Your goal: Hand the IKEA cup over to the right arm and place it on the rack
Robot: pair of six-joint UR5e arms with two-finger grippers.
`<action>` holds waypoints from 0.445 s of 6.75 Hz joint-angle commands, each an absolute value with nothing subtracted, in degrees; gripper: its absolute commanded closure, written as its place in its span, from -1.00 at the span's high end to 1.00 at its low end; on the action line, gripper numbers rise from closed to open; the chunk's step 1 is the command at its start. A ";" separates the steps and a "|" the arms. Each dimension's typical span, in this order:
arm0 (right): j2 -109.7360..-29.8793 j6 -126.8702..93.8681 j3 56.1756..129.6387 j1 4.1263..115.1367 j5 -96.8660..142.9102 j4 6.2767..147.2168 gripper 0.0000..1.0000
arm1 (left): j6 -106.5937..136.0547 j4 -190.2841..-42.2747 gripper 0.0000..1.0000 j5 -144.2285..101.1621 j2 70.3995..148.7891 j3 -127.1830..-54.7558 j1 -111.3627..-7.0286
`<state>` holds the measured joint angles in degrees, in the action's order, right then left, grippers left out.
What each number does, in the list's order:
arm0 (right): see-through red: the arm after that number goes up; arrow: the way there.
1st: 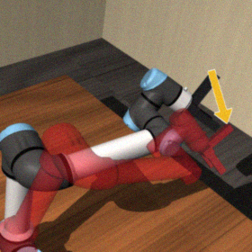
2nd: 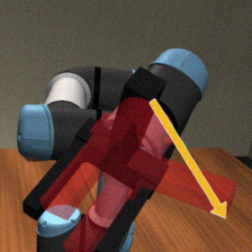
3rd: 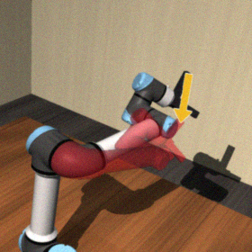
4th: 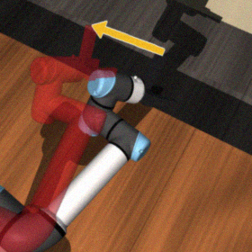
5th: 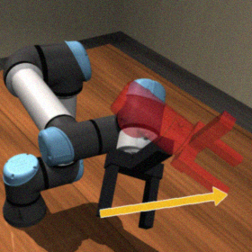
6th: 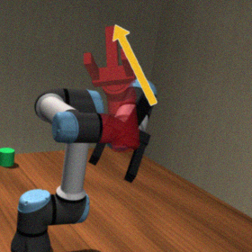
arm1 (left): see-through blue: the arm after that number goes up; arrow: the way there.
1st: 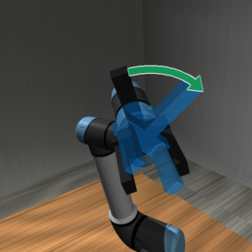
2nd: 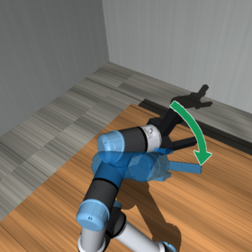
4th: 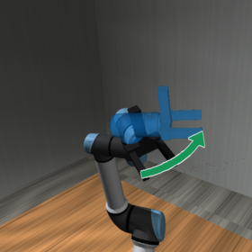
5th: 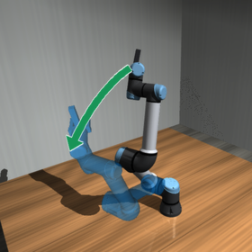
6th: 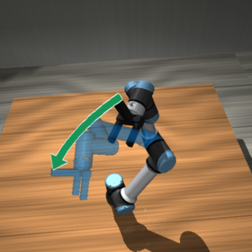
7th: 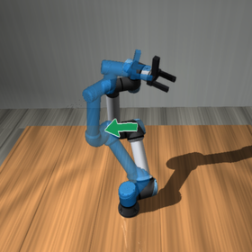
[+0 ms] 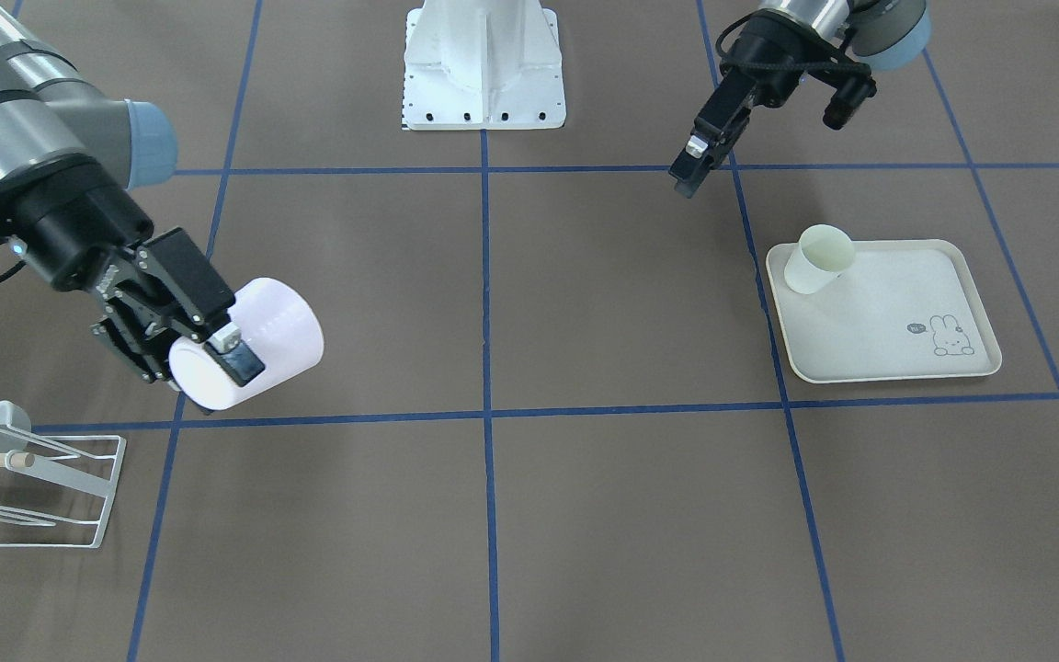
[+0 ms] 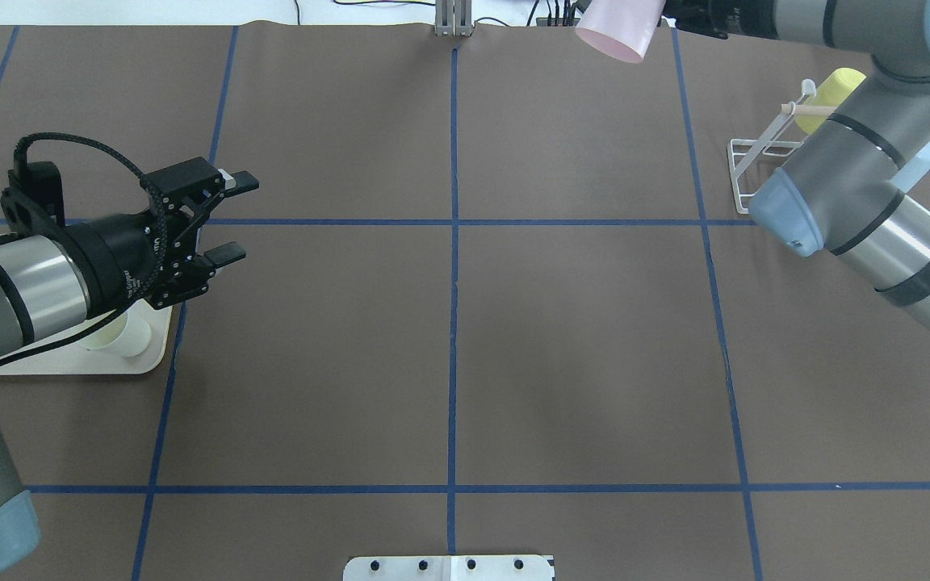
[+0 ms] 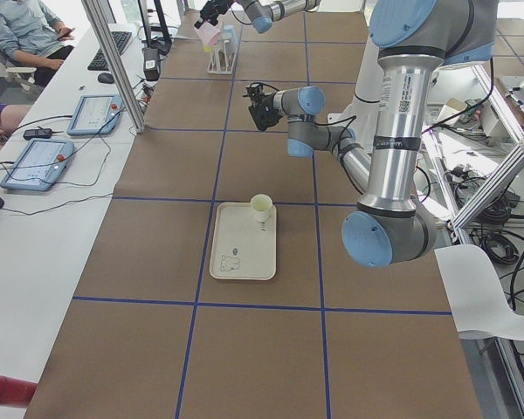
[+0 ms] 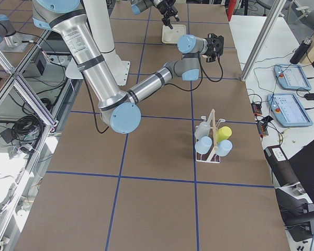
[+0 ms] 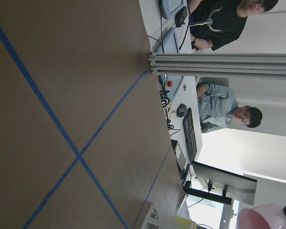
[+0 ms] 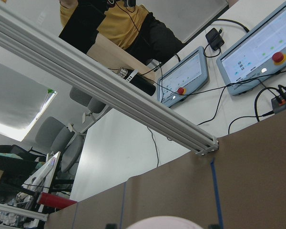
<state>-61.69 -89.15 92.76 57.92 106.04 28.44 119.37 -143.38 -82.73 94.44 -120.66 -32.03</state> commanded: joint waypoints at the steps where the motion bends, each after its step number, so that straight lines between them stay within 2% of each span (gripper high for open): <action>1: -67.03 -75.14 95.95 61.51 105.39 35.20 -1.00 | 111.20 -137.56 0.99 -83.93 88.79 -124.09 -32.96; 3: -69.85 -67.02 102.18 62.05 98.13 45.99 -1.00 | 104.90 -137.37 0.99 -88.13 83.09 -124.80 -35.75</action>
